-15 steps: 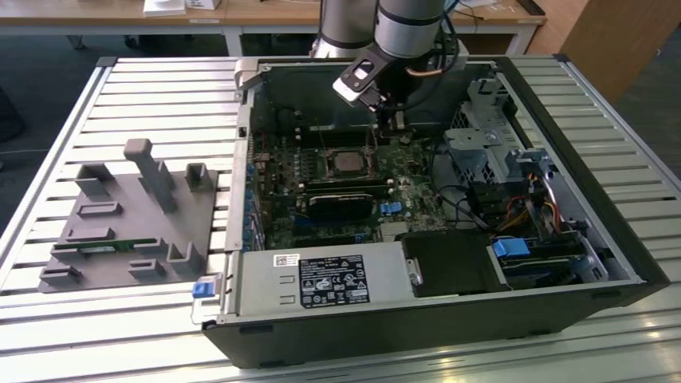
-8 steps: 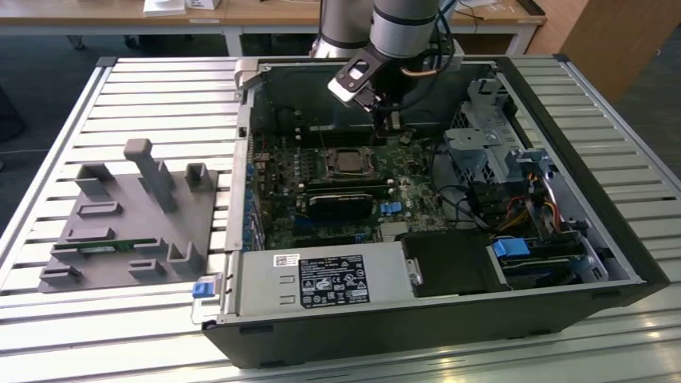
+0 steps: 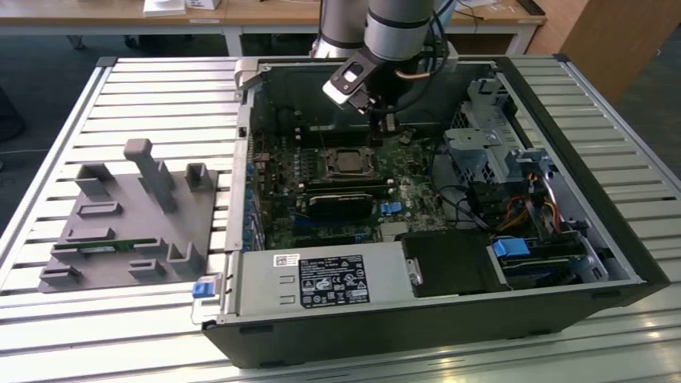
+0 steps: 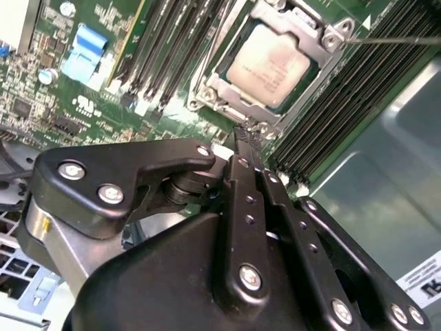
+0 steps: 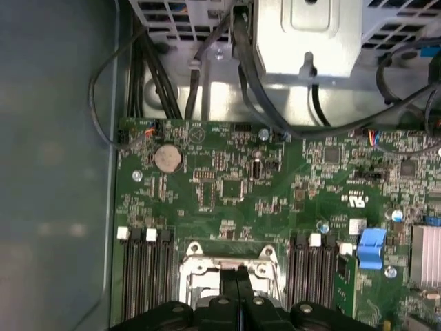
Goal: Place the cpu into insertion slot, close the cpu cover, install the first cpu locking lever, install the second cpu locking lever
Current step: 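Close the cpu cover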
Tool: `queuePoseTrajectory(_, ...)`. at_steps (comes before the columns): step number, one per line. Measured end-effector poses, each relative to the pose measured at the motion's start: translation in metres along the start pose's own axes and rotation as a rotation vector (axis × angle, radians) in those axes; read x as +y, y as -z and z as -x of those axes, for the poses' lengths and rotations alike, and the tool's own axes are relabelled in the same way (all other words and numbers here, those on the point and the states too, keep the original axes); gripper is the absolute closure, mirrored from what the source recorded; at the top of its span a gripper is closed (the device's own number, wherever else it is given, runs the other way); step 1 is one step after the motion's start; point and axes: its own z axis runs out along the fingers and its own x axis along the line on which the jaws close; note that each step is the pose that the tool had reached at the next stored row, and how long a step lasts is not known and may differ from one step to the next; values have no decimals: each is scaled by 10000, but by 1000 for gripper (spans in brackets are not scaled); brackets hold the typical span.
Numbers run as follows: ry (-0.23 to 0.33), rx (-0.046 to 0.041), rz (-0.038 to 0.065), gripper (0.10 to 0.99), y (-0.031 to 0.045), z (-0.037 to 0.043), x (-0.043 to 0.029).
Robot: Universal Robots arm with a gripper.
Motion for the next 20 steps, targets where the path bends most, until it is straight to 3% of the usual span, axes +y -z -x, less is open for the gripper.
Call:
queuePoseTrajectory(5, 0, 0, -1, 980, -31, -7, -108)
queuePoseTrajectory(12, 0, -1, 0, 980, -155, -6, -134)
queuePoseTrajectory(15, 0, -4, -2, 980, -166, -5, -144)
queuePoseTrajectory(20, 0, -1, -1, 980, -188, -8, -232)
